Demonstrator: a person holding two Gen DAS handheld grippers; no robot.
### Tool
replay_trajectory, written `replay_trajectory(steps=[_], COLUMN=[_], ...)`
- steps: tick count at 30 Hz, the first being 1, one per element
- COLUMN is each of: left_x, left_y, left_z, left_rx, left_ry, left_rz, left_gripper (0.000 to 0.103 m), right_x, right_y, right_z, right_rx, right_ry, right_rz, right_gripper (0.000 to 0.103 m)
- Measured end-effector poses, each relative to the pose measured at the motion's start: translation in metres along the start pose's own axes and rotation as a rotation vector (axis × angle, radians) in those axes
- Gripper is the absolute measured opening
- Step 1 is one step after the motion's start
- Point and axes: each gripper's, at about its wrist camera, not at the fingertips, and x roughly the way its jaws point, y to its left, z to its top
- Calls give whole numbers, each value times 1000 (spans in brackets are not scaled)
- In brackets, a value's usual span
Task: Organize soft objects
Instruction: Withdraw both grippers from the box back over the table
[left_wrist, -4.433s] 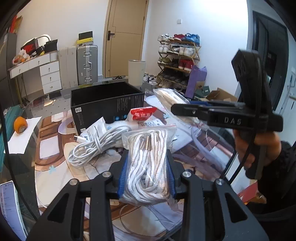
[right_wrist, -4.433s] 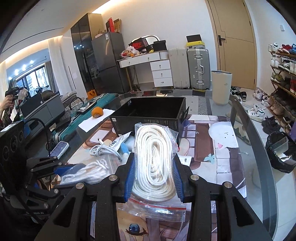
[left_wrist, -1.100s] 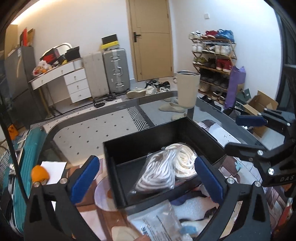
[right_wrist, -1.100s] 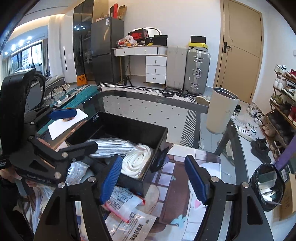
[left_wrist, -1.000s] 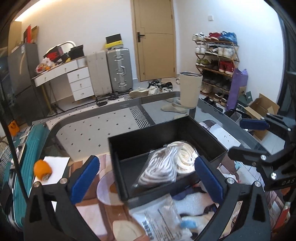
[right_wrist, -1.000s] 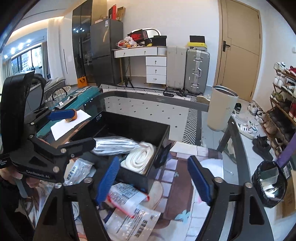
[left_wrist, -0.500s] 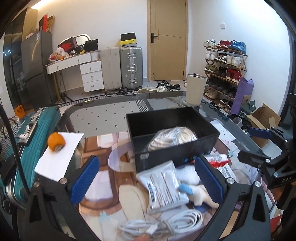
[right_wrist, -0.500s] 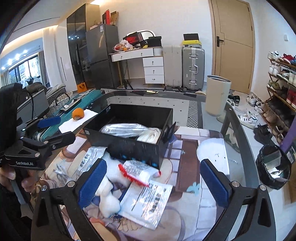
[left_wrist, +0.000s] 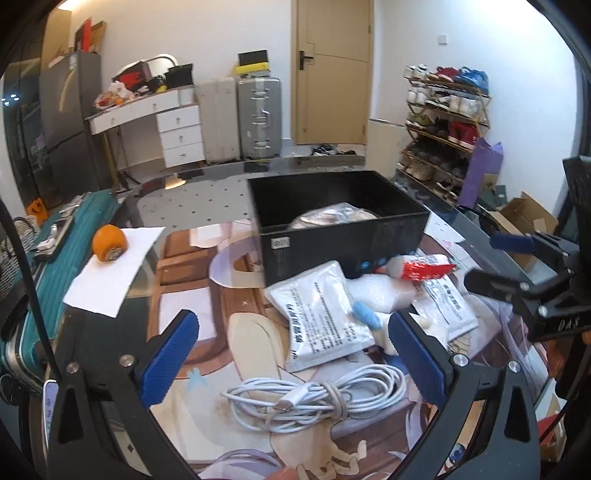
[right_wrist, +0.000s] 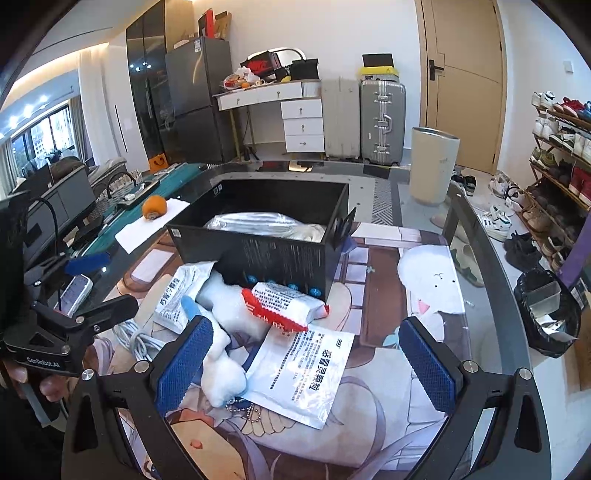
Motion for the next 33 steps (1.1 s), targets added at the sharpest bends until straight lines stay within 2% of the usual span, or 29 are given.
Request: replay_trajectory(steps=[11, 22, 33], left_x=[4, 12, 16], left_y=[6, -2, -6], left_z=[-4, -9, -13], left_rx=[-12, 39, 65], left_ry=[32, 86, 112], left_rz=[-12, -38, -54], left_gripper=[103, 103, 103], right_x=[18, 38, 57], right_y=[-1, -13, -5], right_z=[-9, -15, -20], right_rx=[-1, 37, 43], right_ry=[61, 142, 193], right_rz=[2, -17, -31], right_gripper=[102, 102, 102])
